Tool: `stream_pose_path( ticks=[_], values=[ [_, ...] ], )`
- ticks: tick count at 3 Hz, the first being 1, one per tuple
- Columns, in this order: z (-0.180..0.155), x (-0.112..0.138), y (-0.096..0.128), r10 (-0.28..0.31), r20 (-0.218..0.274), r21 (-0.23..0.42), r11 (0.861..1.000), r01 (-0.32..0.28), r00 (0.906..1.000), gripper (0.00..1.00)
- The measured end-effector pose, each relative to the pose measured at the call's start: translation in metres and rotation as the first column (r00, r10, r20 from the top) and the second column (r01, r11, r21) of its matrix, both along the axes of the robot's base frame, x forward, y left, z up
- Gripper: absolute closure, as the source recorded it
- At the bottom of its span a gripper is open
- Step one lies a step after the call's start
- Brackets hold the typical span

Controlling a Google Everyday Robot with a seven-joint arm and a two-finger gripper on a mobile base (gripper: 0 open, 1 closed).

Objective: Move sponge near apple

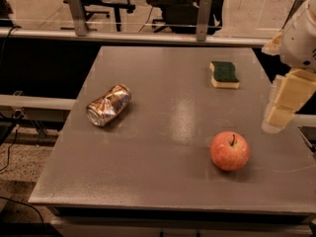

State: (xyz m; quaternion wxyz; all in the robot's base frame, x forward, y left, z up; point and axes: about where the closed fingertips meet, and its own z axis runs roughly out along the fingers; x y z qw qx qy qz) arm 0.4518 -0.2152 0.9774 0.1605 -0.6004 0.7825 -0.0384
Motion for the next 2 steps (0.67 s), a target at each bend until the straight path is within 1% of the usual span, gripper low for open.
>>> stream_pose_path(
  ticks=[1,2],
  values=[
    [-0.002,0.028,0.005,-0.026,0.01,0.021,0.999,0.025,0.9996,0.0],
    [-0.01,0.065,0.005,-0.095,0.015,0.053,0.994,0.094,0.9954,0.0]
  ],
)
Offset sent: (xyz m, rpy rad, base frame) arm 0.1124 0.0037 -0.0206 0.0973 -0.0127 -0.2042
